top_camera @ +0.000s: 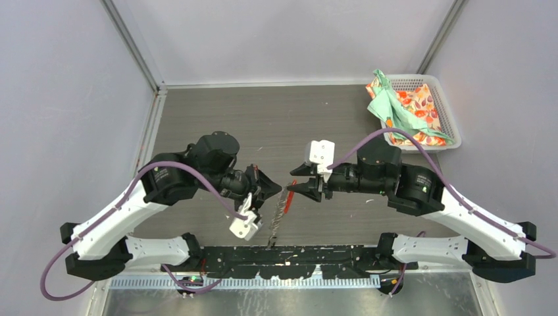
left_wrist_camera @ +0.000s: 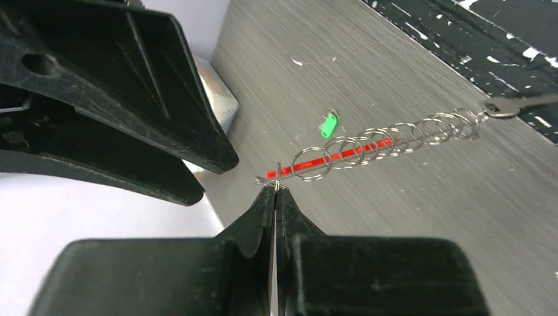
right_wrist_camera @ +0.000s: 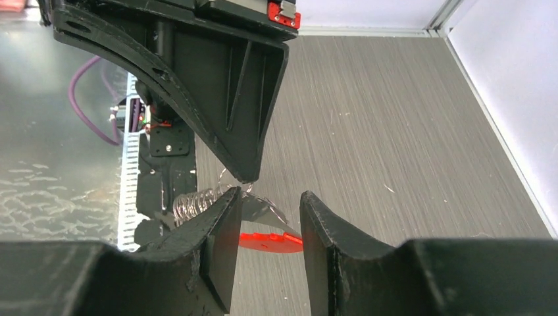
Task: Put the keys on the keyring
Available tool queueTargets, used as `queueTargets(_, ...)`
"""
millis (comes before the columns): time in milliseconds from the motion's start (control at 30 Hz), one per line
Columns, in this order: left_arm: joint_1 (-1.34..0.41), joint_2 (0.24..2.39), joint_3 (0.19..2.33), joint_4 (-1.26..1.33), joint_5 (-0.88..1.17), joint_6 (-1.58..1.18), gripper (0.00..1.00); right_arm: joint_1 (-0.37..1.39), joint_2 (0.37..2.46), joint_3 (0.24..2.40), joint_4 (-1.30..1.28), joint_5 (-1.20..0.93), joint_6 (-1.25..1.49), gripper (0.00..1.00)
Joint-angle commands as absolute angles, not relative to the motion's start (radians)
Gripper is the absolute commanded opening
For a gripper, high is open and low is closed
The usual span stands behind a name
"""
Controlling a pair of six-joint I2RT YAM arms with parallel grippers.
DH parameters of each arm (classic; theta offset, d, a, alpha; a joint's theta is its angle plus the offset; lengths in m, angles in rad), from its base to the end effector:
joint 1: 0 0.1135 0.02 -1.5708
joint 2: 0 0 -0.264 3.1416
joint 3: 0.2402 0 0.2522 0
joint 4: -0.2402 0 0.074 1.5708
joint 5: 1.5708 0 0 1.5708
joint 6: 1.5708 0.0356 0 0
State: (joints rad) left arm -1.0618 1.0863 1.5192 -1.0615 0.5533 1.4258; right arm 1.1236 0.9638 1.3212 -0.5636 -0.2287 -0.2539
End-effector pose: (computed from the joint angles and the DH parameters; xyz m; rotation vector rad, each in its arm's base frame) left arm 0.0707 -0.1651 0.4430 2.0837 0.3864 -0.3923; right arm 0.0724 0.1696 0.4500 -1.3020 1.3115 0.8215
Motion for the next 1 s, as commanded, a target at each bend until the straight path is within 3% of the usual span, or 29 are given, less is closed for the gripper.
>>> queueTargets(0, -1.069, 1.11, 1.578, -1.111, 0.455, 1.235, 0.0, 1.128, 0.967, 1.355, -0.559, -0.202, -0.269, 0.43)
queueTargets(167, -1.068, 1.14, 1.615, -1.096, 0.389, 1.019, 0.0, 1.138, 0.96, 1.332, -0.543, -0.185, -0.268, 0.43)
queueTargets(767, -1.067, 1.103, 1.573, -0.972, 0.403, 0.789, 0.0, 1.178, 1.003, 1.231, -0.407, -0.171, -0.24, 0.33)
queueTargets(967, -1.069, 1.099, 1.557, -0.951, 0.407, 0.765, 0.0, 1.186, 0.999, 1.215, -0.37, -0.132, -0.242, 0.22)
